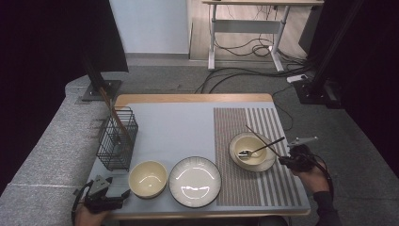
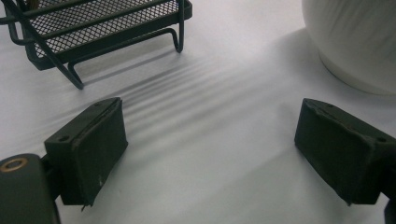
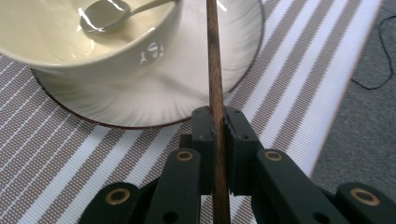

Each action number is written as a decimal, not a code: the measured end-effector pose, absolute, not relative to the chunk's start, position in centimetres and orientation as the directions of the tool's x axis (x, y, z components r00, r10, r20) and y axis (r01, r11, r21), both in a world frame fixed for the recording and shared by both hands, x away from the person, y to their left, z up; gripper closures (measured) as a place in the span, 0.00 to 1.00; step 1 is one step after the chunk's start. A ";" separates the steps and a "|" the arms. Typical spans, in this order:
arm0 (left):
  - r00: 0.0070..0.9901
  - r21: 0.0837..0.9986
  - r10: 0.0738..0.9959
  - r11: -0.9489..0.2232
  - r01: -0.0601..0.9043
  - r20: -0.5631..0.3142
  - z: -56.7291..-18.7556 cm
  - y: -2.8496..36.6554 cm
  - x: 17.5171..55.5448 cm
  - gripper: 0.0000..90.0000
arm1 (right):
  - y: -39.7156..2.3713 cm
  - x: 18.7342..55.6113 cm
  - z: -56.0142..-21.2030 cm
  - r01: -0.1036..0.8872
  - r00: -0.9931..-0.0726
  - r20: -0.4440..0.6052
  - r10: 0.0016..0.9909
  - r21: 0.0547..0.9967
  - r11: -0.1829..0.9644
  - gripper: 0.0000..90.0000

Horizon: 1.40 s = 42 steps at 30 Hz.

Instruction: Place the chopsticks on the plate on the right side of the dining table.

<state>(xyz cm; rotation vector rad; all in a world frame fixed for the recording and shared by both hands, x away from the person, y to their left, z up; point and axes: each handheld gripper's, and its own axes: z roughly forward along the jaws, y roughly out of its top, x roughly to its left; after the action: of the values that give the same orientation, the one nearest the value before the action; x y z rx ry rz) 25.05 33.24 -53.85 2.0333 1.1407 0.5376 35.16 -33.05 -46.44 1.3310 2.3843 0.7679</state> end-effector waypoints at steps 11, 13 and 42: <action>0.519 0.765 0.855 -0.338 0.549 0.006 -53.9 33.2 25.1 0.10 | -31.8 35.8 -47.2 0.688 -0.546 0.000 0.838 0.570 0.449 0.93; 0.519 0.765 0.855 -0.338 0.549 0.006 -53.9 33.2 25.1 0.10 | -31.7 35.9 -47.4 0.690 -0.547 0.001 0.837 0.566 0.450 0.93; 0.519 0.765 0.855 -0.338 0.549 0.006 -53.9 33.2 25.1 0.10 | -31.5 36.9 -47.3 0.690 -0.576 0.022 0.817 0.549 0.472 0.93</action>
<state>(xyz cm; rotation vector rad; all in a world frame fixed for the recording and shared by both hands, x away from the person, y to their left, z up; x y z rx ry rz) 25.05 33.24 -53.86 2.0326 1.1409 0.5375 36.86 -31.47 -47.27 1.2948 2.4773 0.7571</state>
